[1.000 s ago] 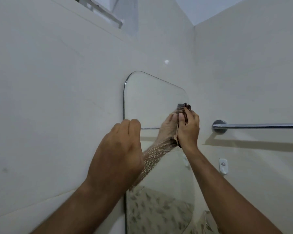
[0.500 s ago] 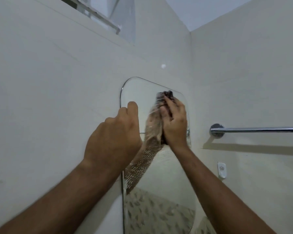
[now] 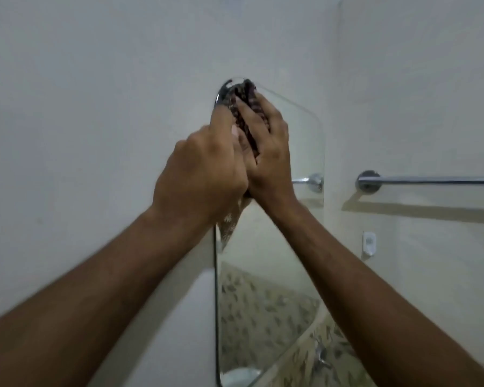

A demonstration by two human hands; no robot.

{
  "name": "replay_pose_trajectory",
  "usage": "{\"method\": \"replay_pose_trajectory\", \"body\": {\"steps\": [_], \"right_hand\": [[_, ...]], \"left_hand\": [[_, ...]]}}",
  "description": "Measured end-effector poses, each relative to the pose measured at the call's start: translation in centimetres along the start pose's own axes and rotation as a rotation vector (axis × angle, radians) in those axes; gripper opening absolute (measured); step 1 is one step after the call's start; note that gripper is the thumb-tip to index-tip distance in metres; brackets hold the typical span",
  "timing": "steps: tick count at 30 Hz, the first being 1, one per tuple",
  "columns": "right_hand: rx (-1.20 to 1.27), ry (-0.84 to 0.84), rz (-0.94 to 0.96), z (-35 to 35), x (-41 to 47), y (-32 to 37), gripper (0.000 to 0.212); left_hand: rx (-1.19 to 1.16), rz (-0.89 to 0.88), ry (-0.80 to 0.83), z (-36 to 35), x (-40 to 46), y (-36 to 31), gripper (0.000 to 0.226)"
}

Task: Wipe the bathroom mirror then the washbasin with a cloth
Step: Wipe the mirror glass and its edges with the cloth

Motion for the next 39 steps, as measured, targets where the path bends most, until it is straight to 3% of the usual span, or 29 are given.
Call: {"method": "replay_pose_trajectory", "body": {"steps": [4,12,22,31,37,39], "right_hand": [[0.015,0.087,0.076,-0.3,-7.2,0.8,0.04],[-0.078,0.379,0.199,-1.9,-29.0,2.1,0.049],[0.014,0.127,0.019,-1.6,-18.1,2.3,0.048],[-0.092,0.492,0.104,-1.0,-37.4,3.3,0.04],[-0.068,0.678,0.017,0.4,-40.5,3.0,0.046],[-0.052,0.638,-0.085,0.9,-39.9,2.6,0.046]], "left_hand": [[-0.045,-0.057,0.028,0.6,-1.7,-0.6,0.015],[0.228,-0.183,0.335,-2.1,-11.0,-0.5,0.018],[0.134,-0.077,0.32,-2.1,-10.2,-0.3,0.021],[0.162,-0.126,0.395,-2.6,-11.5,-0.7,0.023],[0.091,-0.131,0.653,-3.6,-19.7,-1.0,0.024],[0.066,-0.085,0.711,-3.1,-22.2,-0.7,0.026]]}}
Point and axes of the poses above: each hand's wrist, its own x-axis towards the middle knuckle, its own z-axis out of the back of the hand, y = z × x, the point moved 5 cm from there along x, towards the middle knuckle, and after that the axes turned 8 degrees about y, right-handed, at the moved point
